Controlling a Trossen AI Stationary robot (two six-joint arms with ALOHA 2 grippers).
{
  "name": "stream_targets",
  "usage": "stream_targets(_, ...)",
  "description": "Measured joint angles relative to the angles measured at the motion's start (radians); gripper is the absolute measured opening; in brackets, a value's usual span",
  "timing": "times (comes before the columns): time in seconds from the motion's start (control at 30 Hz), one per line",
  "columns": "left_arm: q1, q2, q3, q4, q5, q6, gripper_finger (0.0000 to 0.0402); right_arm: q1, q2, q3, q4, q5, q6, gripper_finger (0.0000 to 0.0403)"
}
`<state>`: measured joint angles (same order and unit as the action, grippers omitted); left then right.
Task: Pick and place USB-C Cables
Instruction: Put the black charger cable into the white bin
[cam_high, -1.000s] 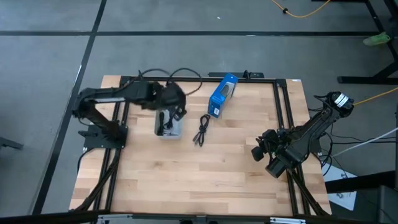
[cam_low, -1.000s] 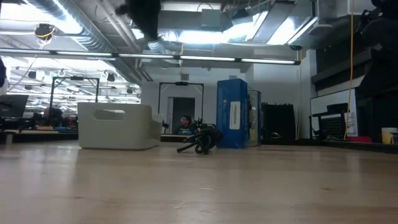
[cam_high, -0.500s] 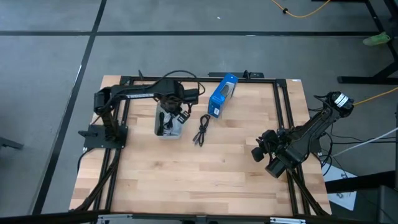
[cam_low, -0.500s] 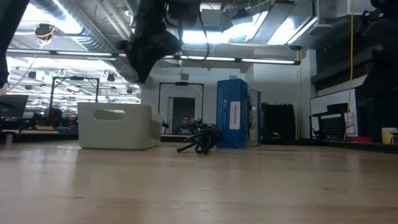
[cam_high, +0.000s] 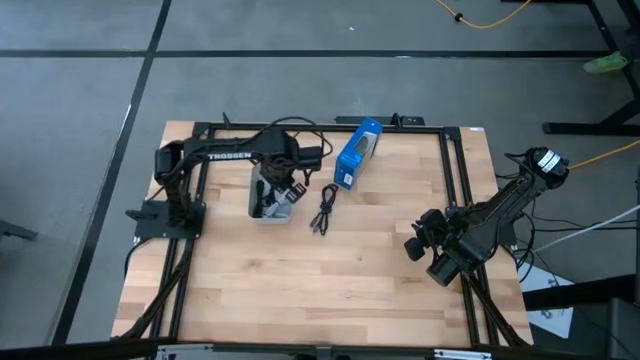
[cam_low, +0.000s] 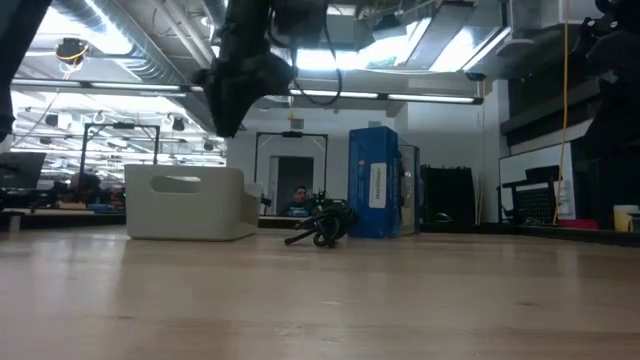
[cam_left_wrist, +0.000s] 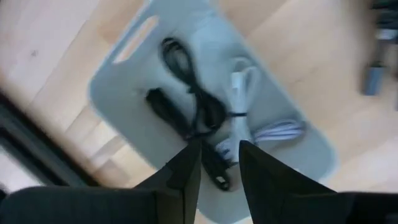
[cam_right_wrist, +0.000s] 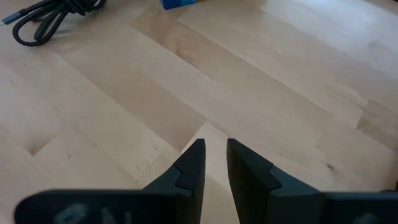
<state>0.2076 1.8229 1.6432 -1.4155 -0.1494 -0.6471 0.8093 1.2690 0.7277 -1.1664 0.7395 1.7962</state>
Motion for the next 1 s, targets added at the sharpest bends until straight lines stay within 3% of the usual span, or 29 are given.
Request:
stream_targets(0.4, -0.206, -0.006, 0.0, 0.319, -0.007, 0.052, 0.0099, 0.0, 0.0, 0.0, 0.023, 0.0, 0.0, 0.007)
stream_targets(0.53, -0.269, -0.005, 0.0, 0.468, -0.056, 0.055, 0.0099, 0.0, 0.0, 0.0, 0.027, 0.0, 0.0, 0.007)
stream_targets(0.73, -0.291, 0.094, 0.001, 0.698, -0.072, 0.053, 0.0099, 0.0, 0.0, 0.0, 0.041, 0.0, 0.0, 0.007)
stream_targets(1.0, -0.267, 0.217, 0.0, 0.686, -0.029, -0.13, 0.0099, 0.0, 0.0, 0.0, 0.044, 0.0, -0.029, 0.007)
